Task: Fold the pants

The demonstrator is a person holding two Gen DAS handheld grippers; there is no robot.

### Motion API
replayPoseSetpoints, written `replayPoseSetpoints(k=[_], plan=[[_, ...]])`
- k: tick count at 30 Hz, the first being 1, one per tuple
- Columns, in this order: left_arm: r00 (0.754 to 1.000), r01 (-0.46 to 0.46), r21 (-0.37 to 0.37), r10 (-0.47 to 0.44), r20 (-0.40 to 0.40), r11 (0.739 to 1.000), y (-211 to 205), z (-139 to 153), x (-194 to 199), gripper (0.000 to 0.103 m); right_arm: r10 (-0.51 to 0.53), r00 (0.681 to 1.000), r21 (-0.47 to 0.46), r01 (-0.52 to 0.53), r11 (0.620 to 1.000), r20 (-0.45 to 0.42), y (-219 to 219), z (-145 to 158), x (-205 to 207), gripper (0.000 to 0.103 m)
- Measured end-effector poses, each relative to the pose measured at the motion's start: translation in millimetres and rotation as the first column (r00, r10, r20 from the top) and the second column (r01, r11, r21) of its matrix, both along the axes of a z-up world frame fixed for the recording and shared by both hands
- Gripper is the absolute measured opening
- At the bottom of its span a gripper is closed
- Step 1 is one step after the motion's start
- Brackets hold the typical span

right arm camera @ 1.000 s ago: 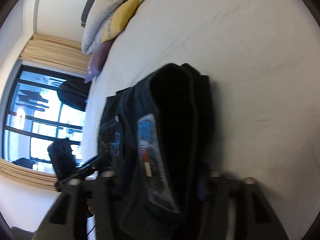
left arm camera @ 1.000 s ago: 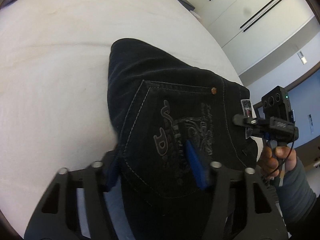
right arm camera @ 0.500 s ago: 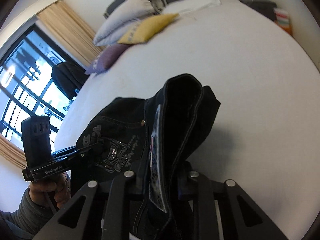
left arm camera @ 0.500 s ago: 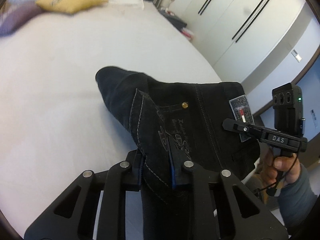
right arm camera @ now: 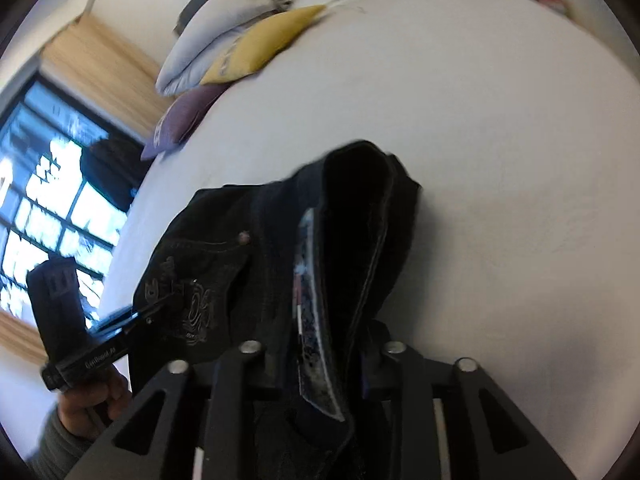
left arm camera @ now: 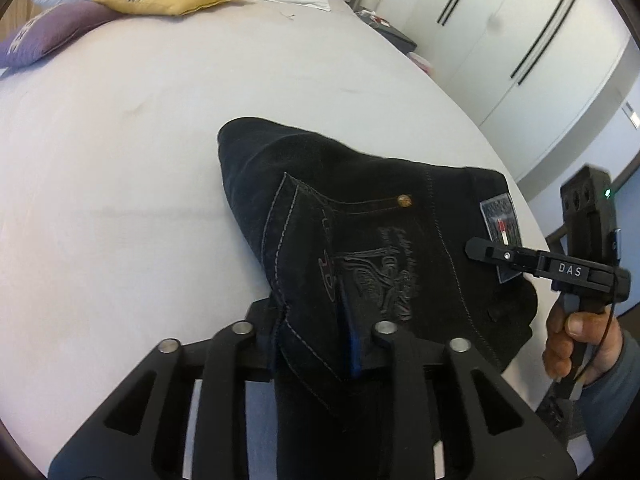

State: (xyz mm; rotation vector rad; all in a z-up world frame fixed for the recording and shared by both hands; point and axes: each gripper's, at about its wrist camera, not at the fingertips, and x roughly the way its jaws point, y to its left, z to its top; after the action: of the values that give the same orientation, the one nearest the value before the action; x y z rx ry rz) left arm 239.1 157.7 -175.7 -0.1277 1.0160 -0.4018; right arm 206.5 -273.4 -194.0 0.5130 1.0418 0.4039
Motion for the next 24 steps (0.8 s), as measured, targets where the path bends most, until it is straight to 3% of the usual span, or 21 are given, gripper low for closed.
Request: replayPoseSetpoints(k=[3,6,7,11,13,16,19,22,23,24], plan=[[1.000,-0.031,0.021,0.031,0.002,0.999,-2,-3,-3,0.056,-0.016,1.000,0.028,0.016,0.999,-0.005,-8,-7,-4,0.052],[0.997,-0.075,0.033,0.074,0.031,0.997,3,8,-15,0.059,-0.056,0.998,0.004,0.056,0.998,-0.006,-17,3,-14,0.065],[0.995,-0.092,0.039,0.090,0.052,0.995,4,13,-20,0.067,-0.074,0.997,-0.014,0.074,0.997,0.001,-18,7,-17,0.068],[0.968,-0.165,0.105,0.141,0.209,0.981,12,47,-60,0.097,-0.166,0.980,-0.119,0.179,0.977,0.108,-25,40,-52,0.084],[0.944,-0.200,0.145,0.151,0.294,0.969,12,68,-83,0.103,-0.226,0.956,-0.159,0.257,0.953,0.187,-28,62,-76,0.089],[0.882,-0.250,0.175,0.149,0.446,0.952,12,107,-119,0.103,-0.264,0.916,-0.203,0.332,0.921,0.300,-25,94,-111,0.093],[0.804,-0.319,0.228,0.135,0.578,0.920,-1,147,-163,0.103,-0.280,0.852,-0.247,0.416,0.875,0.443,-18,132,-149,0.102],[0.714,-0.425,0.210,0.184,0.676,0.880,-5,185,-209,0.103,-0.291,0.773,-0.272,0.507,0.818,0.563,-13,171,-184,0.103],[0.694,-0.442,0.187,0.203,0.690,0.877,-6,195,-222,0.103,-0.290,0.763,-0.273,0.516,0.812,0.578,-11,180,-190,0.103],[0.696,-0.422,0.153,0.211,0.687,0.894,-6,203,-233,0.103,-0.289,0.756,-0.270,0.520,0.810,0.588,-12,189,-198,0.103]])
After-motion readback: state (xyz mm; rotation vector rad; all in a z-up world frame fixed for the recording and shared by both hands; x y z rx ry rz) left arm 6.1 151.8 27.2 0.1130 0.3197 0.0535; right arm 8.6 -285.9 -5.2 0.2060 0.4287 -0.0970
